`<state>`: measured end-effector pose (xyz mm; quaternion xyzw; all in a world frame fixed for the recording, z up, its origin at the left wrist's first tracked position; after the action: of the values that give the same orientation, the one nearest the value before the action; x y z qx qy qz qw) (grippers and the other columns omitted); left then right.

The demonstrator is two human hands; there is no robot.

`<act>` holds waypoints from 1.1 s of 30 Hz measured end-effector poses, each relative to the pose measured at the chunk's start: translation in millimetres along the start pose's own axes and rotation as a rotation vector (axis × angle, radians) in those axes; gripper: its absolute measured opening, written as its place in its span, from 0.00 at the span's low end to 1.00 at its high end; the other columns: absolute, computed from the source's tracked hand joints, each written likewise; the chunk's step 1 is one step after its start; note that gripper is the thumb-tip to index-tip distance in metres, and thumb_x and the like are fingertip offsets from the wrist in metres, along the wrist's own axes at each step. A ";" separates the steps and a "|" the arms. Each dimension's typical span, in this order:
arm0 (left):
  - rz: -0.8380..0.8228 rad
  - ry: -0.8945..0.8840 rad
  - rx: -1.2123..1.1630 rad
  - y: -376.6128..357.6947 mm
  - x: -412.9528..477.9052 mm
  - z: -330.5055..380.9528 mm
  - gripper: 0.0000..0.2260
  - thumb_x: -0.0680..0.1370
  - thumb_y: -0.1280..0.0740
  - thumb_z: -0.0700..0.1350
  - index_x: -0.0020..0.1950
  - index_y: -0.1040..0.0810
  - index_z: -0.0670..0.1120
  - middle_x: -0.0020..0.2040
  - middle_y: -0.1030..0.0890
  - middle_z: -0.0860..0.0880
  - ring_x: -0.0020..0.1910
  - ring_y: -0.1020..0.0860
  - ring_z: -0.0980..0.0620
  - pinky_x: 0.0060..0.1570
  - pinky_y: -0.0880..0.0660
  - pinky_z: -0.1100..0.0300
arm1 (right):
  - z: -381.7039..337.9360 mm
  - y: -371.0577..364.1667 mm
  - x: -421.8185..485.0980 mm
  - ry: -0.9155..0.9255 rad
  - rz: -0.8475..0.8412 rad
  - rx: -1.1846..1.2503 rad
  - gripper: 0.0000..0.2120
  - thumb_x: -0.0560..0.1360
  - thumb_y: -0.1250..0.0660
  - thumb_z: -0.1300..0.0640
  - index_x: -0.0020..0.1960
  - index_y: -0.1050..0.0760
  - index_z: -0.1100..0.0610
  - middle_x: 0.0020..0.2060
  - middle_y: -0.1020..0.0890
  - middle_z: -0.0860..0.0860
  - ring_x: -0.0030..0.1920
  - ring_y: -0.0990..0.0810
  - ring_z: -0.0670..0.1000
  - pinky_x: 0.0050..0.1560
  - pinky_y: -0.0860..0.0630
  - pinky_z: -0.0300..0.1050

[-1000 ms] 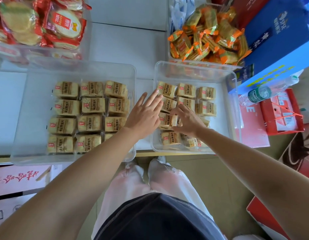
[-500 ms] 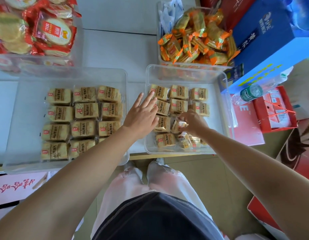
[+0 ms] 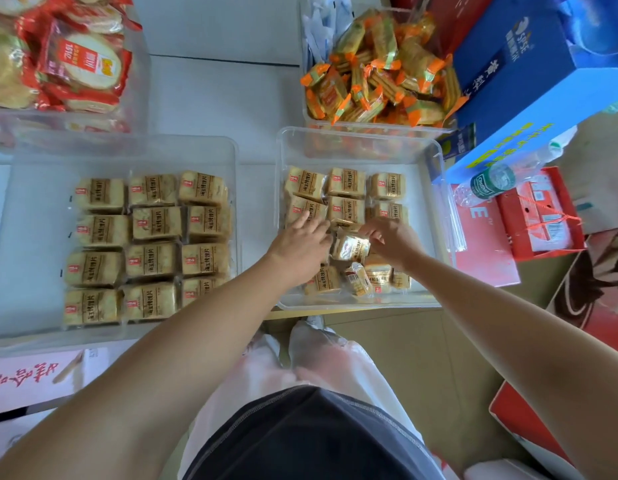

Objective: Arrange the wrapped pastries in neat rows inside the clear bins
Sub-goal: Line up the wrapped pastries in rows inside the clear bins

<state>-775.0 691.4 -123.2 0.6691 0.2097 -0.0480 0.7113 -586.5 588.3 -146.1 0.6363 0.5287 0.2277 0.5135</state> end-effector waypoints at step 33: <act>0.379 0.116 -0.505 14.4 35.2 7.5 0.31 0.74 0.29 0.54 0.71 0.34 0.44 0.65 0.25 0.47 0.63 0.28 0.49 0.63 0.30 0.55 | 3.0 44.3 -18.4 -0.363 -0.198 0.932 0.16 0.75 0.32 0.59 0.60 0.32 0.54 0.54 0.20 0.60 0.46 0.17 0.54 0.49 0.20 0.47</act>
<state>-736.3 692.9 -122.5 0.5003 0.1266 0.1770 0.8381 -570.8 574.3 -102.9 0.7739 0.5342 -0.1963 0.2779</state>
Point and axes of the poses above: each hand's wrist, its own x-axis towards the middle knuckle, its own y-axis out of the back of the hand, z = x × y, the point moved 1 cm from there along x, towards the middle knuckle
